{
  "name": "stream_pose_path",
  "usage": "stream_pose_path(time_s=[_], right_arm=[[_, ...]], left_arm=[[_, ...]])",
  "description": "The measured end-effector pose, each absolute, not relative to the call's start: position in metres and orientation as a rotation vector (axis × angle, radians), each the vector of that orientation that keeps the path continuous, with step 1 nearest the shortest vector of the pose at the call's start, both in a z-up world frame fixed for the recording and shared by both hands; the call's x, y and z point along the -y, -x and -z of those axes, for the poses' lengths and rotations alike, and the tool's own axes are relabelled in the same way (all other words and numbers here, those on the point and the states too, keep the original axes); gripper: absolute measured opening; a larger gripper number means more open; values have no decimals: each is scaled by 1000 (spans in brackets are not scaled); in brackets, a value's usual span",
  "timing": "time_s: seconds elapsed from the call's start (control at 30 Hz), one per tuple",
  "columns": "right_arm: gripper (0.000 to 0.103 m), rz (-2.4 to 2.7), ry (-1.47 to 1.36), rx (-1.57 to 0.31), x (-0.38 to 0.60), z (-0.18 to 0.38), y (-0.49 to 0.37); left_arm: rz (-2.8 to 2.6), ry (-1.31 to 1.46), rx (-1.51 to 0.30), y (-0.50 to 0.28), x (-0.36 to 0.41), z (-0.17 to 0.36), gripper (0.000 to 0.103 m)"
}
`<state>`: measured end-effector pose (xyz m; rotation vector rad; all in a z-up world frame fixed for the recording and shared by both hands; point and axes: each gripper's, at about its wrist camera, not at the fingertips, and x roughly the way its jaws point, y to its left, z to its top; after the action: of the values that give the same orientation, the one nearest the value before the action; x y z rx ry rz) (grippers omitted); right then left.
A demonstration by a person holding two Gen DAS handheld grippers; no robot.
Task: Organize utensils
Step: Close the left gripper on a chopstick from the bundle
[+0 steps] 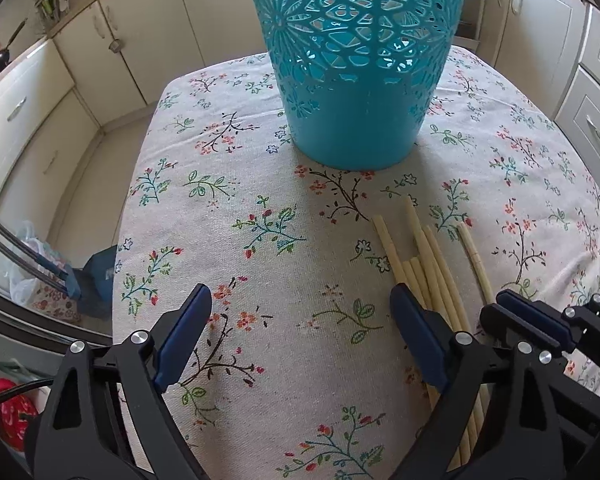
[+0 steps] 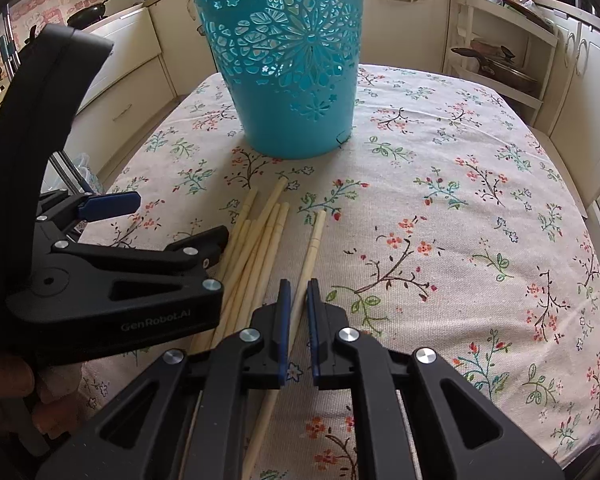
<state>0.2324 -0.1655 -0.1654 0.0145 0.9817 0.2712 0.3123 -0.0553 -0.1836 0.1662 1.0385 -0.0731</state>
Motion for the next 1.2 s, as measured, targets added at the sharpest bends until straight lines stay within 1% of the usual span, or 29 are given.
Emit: stream_pose_path(time_s=[0.17, 0.27, 0.63, 0.73, 1.2], right_arm=[[9, -276, -22, -984, 167, 165, -233], [9, -282, -47, -987, 169, 165, -234], [9, -292, -82, -992, 174, 165, -235], [9, -295, -93, -994, 175, 166, -235], [9, -291, -69, -991, 172, 165, -234]], left_arm=[[76, -168, -1052, -310, 52, 182, 84], [108, -103, -1080, -312, 48, 181, 81], [122, -86, -1091, -314, 55, 184, 80], [142, -53, -1089, -313, 52, 178, 80], [161, -44, -1116, -314, 61, 181, 81]])
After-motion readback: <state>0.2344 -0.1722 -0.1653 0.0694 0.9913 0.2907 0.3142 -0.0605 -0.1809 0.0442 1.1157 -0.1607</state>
